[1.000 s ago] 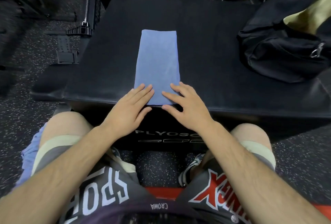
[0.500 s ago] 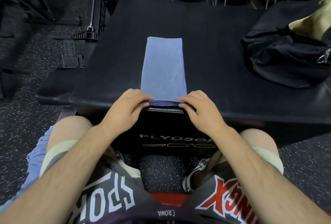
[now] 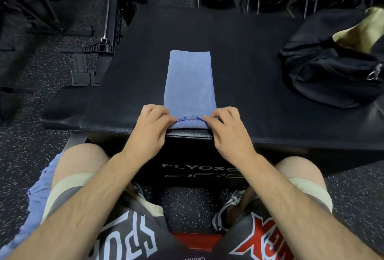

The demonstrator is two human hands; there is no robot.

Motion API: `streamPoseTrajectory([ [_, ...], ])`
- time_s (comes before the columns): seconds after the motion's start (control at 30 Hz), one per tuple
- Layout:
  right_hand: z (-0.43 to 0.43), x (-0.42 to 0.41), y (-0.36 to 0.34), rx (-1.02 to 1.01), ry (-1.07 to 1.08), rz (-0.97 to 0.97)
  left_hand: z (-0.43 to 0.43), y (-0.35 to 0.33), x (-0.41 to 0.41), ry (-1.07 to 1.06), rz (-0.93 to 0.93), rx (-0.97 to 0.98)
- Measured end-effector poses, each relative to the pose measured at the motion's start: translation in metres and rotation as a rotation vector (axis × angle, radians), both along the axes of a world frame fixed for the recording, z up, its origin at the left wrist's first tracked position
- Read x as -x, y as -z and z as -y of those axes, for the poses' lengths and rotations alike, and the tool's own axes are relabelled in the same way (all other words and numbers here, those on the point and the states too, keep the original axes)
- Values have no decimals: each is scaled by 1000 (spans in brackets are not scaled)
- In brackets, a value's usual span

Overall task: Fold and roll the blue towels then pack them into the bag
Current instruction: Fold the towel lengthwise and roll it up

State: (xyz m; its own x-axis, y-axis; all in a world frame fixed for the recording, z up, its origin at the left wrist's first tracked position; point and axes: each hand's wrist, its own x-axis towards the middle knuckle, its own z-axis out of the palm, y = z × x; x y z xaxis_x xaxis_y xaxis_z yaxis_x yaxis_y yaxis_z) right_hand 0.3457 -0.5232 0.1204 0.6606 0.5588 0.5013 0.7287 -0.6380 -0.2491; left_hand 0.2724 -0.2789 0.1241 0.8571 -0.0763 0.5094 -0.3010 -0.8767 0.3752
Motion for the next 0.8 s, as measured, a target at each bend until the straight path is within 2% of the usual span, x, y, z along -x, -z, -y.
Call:
streamPoseTrajectory([
  [0.1, 1, 0, 3, -24, 5, 48, -7, 1, -2, 37, -25, -74],
  [0.23, 5, 3, 1, -67, -53, 34, -17, -4, 2, 106, -80, -45],
  [0.4, 8, -3, -8, -80, -30, -219, -21, -7, -2, 97, -169, 37],
  [0.63, 1, -7, -22, 28, 28, -294, -16, -16, -7, 54, -293, 133],
  [0.8, 3, -6, -41, 53, -9, -505, -13, -24, -3, 27, -413, 234],
])
